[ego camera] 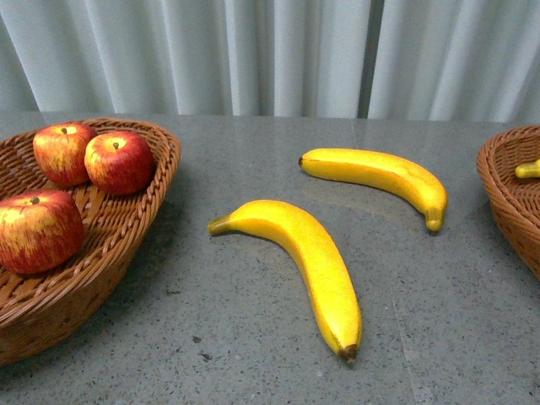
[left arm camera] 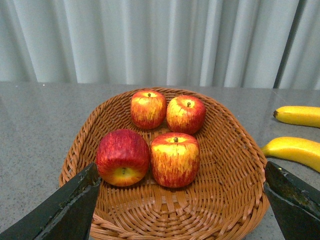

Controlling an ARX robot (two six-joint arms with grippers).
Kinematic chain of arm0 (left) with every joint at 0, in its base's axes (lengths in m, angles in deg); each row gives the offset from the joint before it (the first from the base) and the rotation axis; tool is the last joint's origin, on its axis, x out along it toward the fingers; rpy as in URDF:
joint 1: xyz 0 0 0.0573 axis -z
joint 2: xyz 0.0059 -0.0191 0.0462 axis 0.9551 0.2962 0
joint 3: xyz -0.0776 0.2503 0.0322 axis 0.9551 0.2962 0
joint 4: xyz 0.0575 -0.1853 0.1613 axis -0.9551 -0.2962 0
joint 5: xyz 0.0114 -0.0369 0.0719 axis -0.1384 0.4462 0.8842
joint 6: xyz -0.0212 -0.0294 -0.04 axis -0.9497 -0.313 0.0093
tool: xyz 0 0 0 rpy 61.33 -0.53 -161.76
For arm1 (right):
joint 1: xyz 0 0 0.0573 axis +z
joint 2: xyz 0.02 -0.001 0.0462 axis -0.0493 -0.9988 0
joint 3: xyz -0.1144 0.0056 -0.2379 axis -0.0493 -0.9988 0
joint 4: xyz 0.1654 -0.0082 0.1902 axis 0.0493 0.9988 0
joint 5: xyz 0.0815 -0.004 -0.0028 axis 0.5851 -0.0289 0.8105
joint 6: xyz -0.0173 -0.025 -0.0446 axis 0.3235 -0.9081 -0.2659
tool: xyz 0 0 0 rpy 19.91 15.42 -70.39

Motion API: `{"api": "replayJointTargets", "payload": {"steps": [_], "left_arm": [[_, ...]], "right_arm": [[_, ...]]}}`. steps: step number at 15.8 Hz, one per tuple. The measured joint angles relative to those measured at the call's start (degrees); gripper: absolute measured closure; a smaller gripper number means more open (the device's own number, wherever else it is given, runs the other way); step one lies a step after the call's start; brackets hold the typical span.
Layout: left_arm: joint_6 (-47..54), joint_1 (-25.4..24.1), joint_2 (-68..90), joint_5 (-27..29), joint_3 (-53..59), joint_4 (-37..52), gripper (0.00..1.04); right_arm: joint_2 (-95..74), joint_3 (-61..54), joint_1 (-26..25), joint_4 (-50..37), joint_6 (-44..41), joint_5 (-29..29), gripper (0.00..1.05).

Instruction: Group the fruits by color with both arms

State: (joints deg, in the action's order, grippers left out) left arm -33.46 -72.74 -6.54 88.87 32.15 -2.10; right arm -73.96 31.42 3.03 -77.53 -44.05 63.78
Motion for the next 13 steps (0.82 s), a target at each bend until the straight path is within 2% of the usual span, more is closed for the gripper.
{"api": "replayJointTargets", "payload": {"steps": [2,4,6,10,13], "left_arm": [[0.00,0.00,0.00,0.02,0.00,0.00,0.07],[0.00,0.00,0.00,0.02,0.00,0.00,0.07],[0.00,0.00,0.00,0.02,0.00,0.00,0.07],[0.00,0.00,0.00,0.02,0.00,0.00,0.07],[0.00,0.00,0.00,0.02,0.00,0.00,0.07]], "right_arm": [[-14.47,5.16,3.54,-14.19,3.56,0.37,0.06],[-32.48,12.59,11.13,-28.72,3.52,0.55,0.06],[-50.40,21.20,17.42,-36.94,3.30,1.38,0.06],[-77.94,40.41,25.38,-31.50,2.84,2.05,0.06],[-87.23,48.57,26.53,-26.08,0.57,2.05,0.06]]}}
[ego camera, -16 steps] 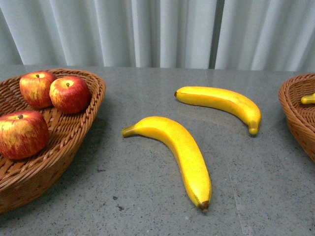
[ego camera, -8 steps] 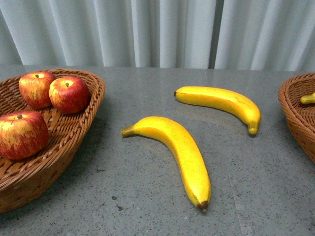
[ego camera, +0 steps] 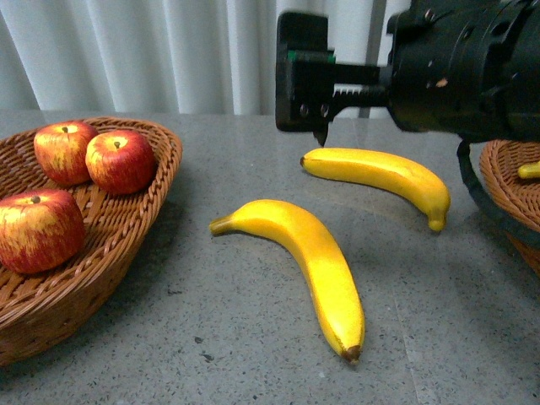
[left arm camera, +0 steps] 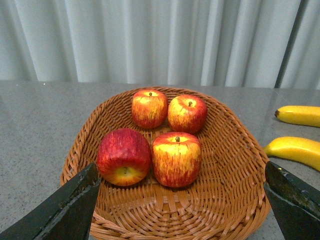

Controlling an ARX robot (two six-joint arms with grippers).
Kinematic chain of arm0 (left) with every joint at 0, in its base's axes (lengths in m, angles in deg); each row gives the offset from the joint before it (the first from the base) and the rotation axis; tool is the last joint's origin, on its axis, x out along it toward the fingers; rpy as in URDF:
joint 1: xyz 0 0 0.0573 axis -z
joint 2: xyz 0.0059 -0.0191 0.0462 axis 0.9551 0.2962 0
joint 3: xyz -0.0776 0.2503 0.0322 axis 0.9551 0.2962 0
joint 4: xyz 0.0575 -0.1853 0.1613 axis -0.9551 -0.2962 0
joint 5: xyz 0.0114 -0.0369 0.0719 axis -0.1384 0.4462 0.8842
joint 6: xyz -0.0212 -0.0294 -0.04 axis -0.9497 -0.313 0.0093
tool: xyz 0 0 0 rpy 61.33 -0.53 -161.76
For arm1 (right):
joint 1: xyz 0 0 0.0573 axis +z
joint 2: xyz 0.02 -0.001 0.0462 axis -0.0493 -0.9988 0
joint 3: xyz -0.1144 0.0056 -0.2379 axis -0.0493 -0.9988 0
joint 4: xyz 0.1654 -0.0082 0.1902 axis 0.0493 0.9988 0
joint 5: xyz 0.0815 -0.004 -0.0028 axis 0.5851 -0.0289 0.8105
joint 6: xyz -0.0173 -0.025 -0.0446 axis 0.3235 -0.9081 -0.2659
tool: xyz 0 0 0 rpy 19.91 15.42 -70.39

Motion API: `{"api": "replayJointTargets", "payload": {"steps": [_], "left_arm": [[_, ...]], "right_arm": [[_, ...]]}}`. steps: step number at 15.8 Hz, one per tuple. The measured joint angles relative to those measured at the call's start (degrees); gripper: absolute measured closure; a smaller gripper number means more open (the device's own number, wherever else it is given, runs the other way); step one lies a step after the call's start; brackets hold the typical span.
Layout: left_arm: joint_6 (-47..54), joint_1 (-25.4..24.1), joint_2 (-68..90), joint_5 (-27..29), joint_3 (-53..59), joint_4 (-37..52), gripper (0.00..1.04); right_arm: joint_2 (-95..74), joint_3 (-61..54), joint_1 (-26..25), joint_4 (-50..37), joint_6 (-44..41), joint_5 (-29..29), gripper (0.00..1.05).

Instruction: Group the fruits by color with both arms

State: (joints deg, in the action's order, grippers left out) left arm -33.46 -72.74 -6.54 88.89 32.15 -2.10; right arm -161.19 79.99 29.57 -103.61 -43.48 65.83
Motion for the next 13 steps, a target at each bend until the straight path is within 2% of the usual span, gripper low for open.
{"api": "replayJointTargets", "payload": {"steps": [6,9,13], "left_arm": [[0.00,0.00,0.00,0.00,0.00,0.00,0.07],[0.00,0.00,0.00,-0.02,0.00,0.00,0.07],[0.00,0.00,0.00,0.00,0.00,0.00,0.07]], "right_arm": [[-2.93,2.40,1.14,18.91,-3.89,0.24,0.06],[-5.31,3.39,3.30,22.82,-5.55,-1.64,0.06],[-6.27,3.65,4.85,23.50,-7.06,-3.23,0.06]]}}
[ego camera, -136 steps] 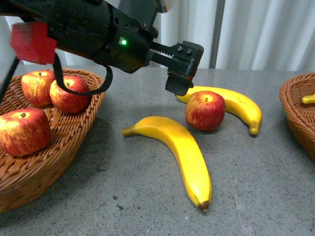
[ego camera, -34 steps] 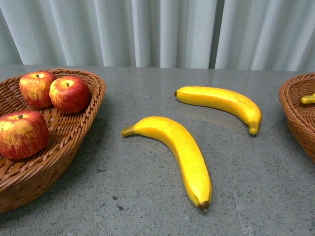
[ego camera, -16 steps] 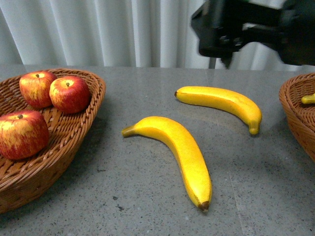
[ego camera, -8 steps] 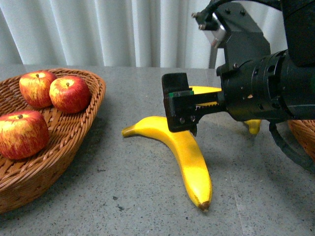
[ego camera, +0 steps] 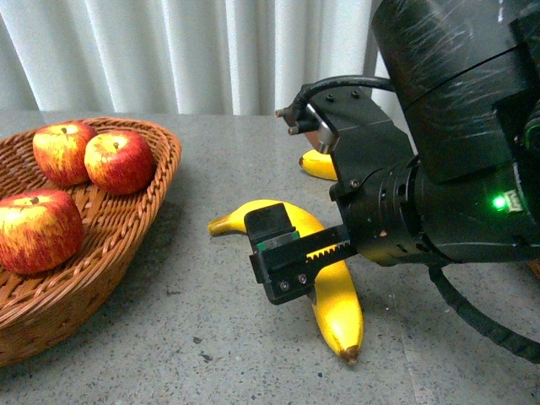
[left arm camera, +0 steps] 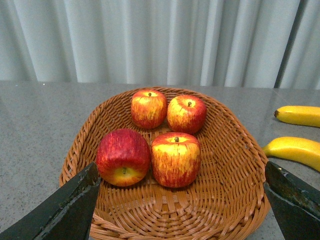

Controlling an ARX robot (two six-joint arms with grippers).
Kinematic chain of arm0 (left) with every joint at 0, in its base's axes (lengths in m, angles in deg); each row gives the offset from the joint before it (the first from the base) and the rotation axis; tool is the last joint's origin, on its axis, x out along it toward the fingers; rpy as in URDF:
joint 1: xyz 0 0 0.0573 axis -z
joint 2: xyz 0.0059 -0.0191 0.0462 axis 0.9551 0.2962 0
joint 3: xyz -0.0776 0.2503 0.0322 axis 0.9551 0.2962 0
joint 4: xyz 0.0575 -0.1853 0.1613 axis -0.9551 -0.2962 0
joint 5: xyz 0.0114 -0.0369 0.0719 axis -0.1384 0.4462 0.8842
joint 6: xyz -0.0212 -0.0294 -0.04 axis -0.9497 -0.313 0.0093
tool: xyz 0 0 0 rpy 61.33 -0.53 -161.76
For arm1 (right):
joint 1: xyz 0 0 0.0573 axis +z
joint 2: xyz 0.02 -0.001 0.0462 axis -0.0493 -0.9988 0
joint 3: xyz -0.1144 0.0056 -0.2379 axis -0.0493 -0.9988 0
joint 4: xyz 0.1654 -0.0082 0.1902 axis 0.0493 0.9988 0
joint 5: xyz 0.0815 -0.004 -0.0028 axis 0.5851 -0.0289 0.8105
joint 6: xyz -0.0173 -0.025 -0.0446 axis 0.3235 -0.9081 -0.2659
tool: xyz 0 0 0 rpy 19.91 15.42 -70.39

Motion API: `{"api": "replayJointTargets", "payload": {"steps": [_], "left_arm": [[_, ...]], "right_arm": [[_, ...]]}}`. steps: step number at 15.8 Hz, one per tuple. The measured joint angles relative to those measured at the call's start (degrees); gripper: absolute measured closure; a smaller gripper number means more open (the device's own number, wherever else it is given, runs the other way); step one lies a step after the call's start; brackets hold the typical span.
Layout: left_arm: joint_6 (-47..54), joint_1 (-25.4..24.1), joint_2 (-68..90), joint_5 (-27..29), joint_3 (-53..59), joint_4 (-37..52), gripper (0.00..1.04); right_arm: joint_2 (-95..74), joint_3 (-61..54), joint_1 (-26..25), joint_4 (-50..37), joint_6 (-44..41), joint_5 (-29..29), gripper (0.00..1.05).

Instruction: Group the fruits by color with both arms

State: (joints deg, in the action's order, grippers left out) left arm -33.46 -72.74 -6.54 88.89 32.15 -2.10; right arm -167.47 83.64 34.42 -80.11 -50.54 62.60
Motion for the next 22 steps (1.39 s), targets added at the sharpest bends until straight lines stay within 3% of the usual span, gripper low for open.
{"api": "replayJointTargets", "payload": {"steps": [3,8,9,12,15,17,22], "left_arm": [[0.00,0.00,0.00,0.00,0.00,0.00,0.07],[0.00,0.00,0.00,0.00,0.00,0.00,0.07],[0.00,0.00,0.00,0.00,0.00,0.00,0.07],[0.00,0.00,0.00,0.00,0.00,0.00,0.07],[0.00,0.00,0.00,0.00,0.00,0.00,0.07],[0.00,0.00,0.00,-0.02,0.00,0.00,0.07],[0.00,0.00,0.00,0.00,0.00,0.00,0.07]], "right_arm": [[-1.90,-0.02,0.35,0.48,-0.61,-0.50,0.07],[-1.77,-0.02,0.31,0.17,-0.63,-0.66,0.64],[-1.55,-0.02,0.28,0.22,-0.63,-0.46,0.70],[1.16,0.07,-1.84,-0.96,-0.15,0.52,0.72],[7.76,4.96,-10.95,-4.48,1.64,1.46,0.72],[13.22,4.74,-17.94,-6.99,1.27,4.96,0.72],[21.31,-5.90,-37.73,-2.67,-11.34,15.17,0.72]]}}
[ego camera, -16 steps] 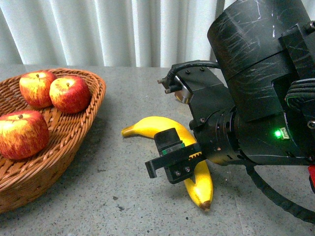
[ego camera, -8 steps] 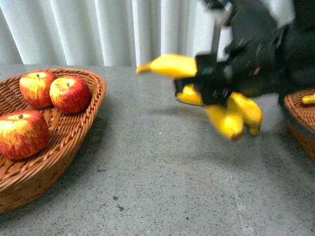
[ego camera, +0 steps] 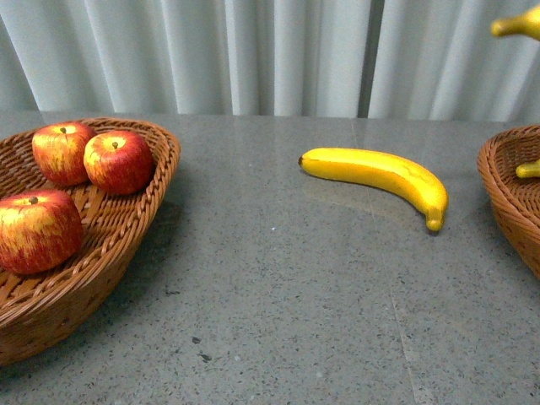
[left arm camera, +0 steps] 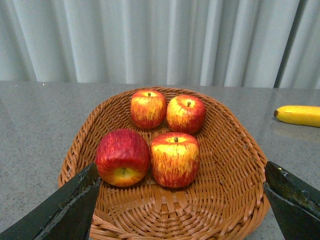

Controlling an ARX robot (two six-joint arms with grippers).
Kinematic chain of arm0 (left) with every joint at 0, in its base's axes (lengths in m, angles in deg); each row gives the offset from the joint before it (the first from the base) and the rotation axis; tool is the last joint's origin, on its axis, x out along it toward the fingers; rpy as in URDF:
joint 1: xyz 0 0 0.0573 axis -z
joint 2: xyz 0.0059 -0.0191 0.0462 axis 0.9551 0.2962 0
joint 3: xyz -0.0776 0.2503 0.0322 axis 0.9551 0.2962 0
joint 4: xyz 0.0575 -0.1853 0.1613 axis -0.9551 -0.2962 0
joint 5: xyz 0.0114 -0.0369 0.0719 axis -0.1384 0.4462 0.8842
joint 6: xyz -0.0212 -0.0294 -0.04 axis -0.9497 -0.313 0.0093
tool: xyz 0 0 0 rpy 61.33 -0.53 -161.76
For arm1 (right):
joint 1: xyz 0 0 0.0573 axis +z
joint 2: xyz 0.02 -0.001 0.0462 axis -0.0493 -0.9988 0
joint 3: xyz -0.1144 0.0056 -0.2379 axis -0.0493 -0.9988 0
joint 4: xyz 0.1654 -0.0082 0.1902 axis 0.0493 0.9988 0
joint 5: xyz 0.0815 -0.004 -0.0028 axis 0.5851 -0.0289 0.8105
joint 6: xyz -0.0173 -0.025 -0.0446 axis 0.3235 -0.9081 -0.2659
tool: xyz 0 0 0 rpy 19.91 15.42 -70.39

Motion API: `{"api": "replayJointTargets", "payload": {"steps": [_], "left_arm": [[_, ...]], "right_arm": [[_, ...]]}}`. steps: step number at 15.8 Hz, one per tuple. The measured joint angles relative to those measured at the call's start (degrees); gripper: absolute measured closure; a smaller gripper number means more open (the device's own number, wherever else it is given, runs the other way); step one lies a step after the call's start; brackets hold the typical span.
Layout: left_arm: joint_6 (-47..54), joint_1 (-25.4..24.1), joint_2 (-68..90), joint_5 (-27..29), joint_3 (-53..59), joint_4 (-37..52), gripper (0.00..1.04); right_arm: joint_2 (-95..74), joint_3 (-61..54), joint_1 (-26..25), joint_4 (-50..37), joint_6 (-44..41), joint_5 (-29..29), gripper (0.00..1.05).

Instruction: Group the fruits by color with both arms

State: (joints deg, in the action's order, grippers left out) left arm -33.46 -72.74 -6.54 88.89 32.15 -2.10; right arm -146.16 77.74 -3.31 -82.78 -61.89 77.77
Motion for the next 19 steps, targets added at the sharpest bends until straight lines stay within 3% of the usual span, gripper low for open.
{"api": "replayJointTargets", "payload": {"steps": [2,4,7,10,15,19], "left_arm": [[0.00,0.00,0.00,0.00,0.00,0.00,0.07],[0.00,0.00,0.00,0.00,0.00,0.00,0.07],[0.00,0.00,0.00,0.00,0.00,0.02,0.07],[0.00,0.00,0.00,0.00,0.00,0.00,0.07],[0.00,0.00,0.00,-0.02,0.00,0.00,0.07],[0.00,0.00,0.00,0.00,0.00,0.00,0.07]], "right_arm": [[1.07,-3.78,-4.15,2.69,-6.05,0.02,0.72],[1.03,-5.03,-4.76,5.64,-8.90,0.90,0.71],[2.25,-4.57,-2.82,5.68,-8.68,0.63,0.36],[2.05,0.26,3.52,4.92,-6.84,-1.64,0.04],[-10.32,14.32,17.35,0.13,-0.24,-2.01,0.06],[-25.16,25.88,24.61,5.11,0.52,-1.44,0.06]]}}
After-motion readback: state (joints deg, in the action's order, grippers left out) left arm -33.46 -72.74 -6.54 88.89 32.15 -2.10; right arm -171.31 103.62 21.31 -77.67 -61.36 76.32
